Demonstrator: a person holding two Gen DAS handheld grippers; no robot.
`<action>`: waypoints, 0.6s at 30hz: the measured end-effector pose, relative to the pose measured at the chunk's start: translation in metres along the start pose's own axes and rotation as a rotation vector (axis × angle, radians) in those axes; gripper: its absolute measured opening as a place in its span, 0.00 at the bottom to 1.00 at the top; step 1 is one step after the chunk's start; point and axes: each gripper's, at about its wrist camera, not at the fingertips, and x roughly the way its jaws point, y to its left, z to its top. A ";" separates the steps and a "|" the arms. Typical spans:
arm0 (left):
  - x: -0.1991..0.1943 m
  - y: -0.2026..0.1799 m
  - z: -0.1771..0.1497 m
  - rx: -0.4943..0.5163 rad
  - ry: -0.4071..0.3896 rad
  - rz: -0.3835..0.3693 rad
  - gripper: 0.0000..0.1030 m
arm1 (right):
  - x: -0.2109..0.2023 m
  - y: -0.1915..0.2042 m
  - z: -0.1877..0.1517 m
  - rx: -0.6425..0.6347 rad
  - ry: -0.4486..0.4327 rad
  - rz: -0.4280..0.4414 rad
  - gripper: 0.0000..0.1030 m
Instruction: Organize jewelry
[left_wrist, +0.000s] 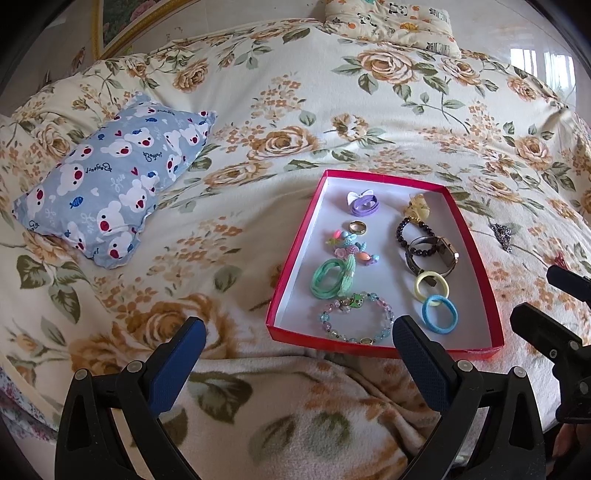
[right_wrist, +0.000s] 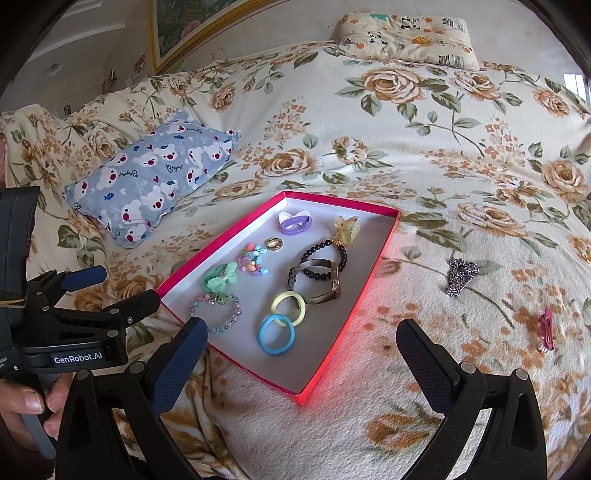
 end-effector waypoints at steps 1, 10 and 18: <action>0.000 0.000 0.000 0.000 0.001 -0.001 0.99 | 0.000 0.000 0.000 0.000 0.000 0.001 1.00; 0.001 0.000 0.001 0.000 0.004 -0.007 0.99 | 0.000 0.000 -0.001 0.001 0.004 0.003 1.00; 0.001 -0.001 0.000 0.002 0.005 -0.009 0.99 | 0.000 -0.001 0.000 0.002 0.003 0.003 1.00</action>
